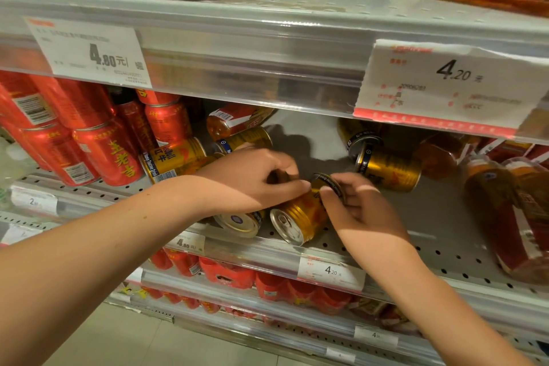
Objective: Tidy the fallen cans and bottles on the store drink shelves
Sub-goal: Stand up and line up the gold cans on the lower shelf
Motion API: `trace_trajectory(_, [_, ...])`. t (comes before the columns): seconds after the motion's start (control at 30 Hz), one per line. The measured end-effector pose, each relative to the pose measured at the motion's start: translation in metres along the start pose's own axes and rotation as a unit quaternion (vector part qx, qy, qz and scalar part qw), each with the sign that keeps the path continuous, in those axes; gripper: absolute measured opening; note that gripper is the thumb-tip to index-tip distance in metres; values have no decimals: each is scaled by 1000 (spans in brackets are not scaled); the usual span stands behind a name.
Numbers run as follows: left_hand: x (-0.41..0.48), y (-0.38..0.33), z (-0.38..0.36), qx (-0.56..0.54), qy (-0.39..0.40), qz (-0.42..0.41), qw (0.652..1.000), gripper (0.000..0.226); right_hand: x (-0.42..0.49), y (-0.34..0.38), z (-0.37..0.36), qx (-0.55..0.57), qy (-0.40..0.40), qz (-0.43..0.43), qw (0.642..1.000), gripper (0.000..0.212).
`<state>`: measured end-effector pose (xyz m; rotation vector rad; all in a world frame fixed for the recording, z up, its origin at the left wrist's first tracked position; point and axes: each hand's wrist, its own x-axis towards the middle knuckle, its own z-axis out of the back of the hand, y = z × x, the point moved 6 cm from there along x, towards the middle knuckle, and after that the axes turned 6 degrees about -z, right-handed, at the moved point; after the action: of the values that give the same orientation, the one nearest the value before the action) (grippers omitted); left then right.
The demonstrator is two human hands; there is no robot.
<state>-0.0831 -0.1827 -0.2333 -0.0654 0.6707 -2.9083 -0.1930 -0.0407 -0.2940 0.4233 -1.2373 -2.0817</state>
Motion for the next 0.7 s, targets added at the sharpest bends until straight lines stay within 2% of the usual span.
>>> trace_trajectory(0.23, [-4,16,9,-66,-78,19,995,21,0,7,-6,-9,25,0,1000,25])
trace_trajectory(0.37, [-4,19,9,-58,-82,25,995,22,2,3,-3,-13,13,-5,1000,37])
trace_trajectory(0.6, [3,17,4,-59,-72,31,995,24,1,0,3,-28,7,1,1000,35])
trace_trajectory(0.7, [7,17,7,-66,-95,34,993,21,1,-3,21,-40,-28,7,999,39])
